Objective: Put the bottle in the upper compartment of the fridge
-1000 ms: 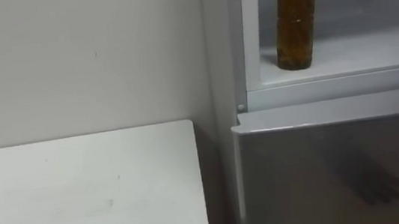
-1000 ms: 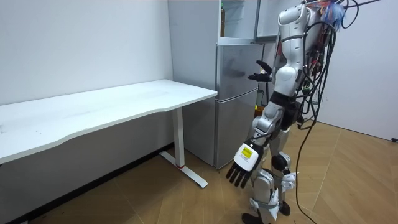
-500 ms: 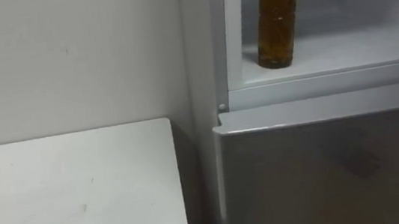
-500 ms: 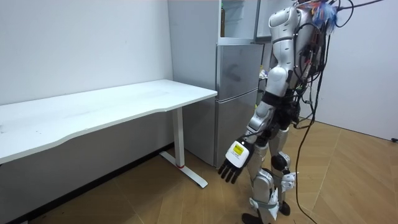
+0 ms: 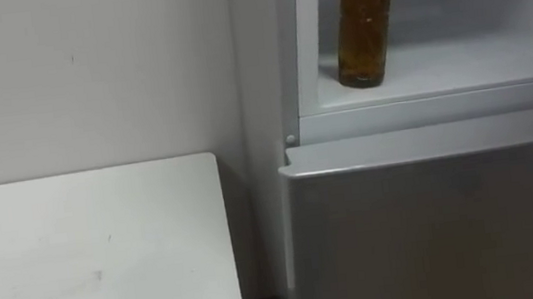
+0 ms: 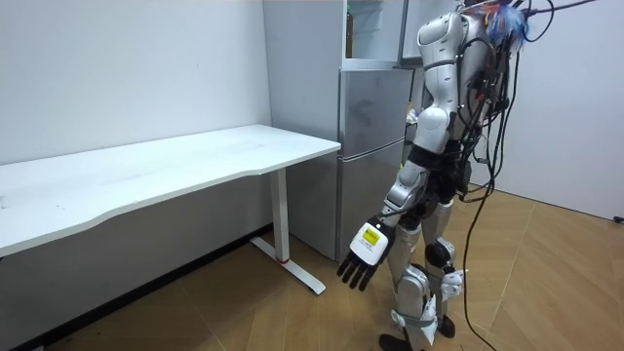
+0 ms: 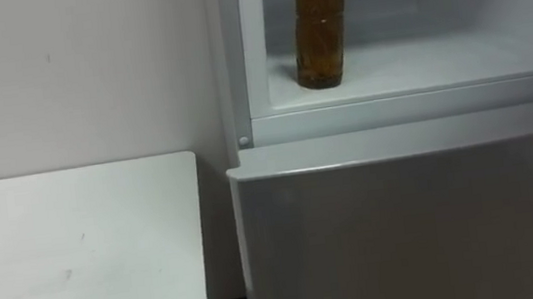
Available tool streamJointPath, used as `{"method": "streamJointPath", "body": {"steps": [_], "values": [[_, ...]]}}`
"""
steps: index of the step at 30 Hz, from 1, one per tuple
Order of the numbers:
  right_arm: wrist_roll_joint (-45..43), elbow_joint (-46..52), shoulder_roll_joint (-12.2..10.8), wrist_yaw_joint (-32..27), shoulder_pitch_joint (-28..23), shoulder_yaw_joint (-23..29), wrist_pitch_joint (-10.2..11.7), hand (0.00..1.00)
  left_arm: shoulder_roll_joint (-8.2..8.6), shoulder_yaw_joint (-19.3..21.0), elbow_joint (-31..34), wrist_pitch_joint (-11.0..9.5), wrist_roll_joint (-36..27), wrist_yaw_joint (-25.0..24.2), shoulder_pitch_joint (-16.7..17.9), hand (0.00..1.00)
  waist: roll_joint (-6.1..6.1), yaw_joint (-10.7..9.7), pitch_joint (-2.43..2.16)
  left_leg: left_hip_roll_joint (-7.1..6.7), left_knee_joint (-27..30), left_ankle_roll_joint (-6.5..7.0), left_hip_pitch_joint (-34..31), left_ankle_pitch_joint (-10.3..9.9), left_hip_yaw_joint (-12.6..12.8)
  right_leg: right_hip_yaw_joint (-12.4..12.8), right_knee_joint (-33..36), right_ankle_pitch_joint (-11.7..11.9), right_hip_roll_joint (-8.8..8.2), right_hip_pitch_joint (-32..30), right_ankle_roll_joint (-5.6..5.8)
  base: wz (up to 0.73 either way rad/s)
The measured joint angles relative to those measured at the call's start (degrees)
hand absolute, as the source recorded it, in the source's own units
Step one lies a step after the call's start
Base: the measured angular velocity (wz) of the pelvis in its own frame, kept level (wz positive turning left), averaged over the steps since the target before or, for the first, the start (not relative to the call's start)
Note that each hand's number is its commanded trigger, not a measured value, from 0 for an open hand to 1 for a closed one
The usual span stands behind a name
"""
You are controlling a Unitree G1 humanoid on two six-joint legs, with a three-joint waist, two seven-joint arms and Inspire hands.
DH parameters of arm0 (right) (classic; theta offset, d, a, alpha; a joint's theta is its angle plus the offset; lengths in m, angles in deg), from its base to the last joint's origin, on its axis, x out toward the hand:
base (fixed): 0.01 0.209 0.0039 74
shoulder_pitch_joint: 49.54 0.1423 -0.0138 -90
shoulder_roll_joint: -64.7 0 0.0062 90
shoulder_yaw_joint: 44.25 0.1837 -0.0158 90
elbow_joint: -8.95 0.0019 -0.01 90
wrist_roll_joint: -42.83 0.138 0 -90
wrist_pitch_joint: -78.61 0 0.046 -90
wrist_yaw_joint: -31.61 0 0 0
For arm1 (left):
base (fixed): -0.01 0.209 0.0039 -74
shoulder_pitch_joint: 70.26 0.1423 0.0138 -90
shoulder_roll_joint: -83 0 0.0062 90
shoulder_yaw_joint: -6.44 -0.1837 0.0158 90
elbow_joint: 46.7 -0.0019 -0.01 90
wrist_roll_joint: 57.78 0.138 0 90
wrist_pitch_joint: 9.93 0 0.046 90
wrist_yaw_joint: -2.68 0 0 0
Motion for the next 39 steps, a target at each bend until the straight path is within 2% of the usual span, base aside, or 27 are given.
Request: {"method": "streamJointPath", "body": {"steps": [5,10,17,20,25,30,39], "values": [[-2.54,5.58,3.24,-4.71,0.57,0.26,0.18,0.00,-0.09,0.47,1.14,-0.31,-0.04,-0.01,0.14,0.00,-0.26,-0.46,0.03,0.02,-0.01,0.00,-0.16,0.02,0.41,0.36,0.73,0.00,-0.01,-0.30,0.00,-0.04],[-9.70,9.38,6.80,-6.96,2.00,1.58,1.92,0.00,-0.43,0.83,1.00,-1.81,-0.11,0.02,0.19,0.00,-1.03,-0.45,0.19,0.07,-0.04,0.00,0.36,0.01,0.55,0.38,0.78,0.00,0.00,-0.11,0.00,-0.01],[-21.23,18.94,6.71,-10.61,1.97,1.33,2.43,0.00,-0.43,0.75,-0.75,-1.79,-0.05,0.12,0.64,0.00,-1.19,0.20,0.19,0.11,-0.27,0.00,0.39,0.00,0.49,0.88,0.76,-0.01,0.14,-0.28,-0.03,-0.03],[-22.10,22.12,6.83,-10.92,2.02,1.44,2.56,0.00,-0.44,0.81,-0.75,-1.78,0.01,0.12,0.88,0.00,-1.46,0.66,0.12,0.10,-0.15,0.00,0.40,0.01,0.48,0.87,0.78,0.00,0.15,-0.40,-0.05,0.00],[-23.91,26.21,6.86,-11.35,3.46,1.44,2.54,0.00,-0.46,0.82,-2.82,-1.69,0.55,0.09,0.91,0.00,-0.85,1.10,-0.02,0.12,-0.26,0.00,0.34,0.00,0.59,0.90,0.93,0.00,0.18,-0.31,-0.05,0.00],[-24.77,27.04,6.88,-11.19,4.51,1.41,2.39,0.00,-0.44,0.84,-3.67,-1.54,0.69,-0.38,1.13,0.00,-0.45,1.14,0.01,0.17,-0.54,-0.01,0.37,0.01,0.61,0.77,1.71,-0.01,0.13,-0.37,-0.04,0.00],[-34.28,27.08,6.88,-11.22,4.54,1.10,1.74,0.00,-0.26,0.96,-4.18,-1.80,2.61,-0.50,1.15,0.00,-0.25,1.49,0.06,0.09,-0.48,0.01,0.37,0.03,0.62,0.51,1.83,-0.03,0.01,-0.85,-0.04,0.00]]}}
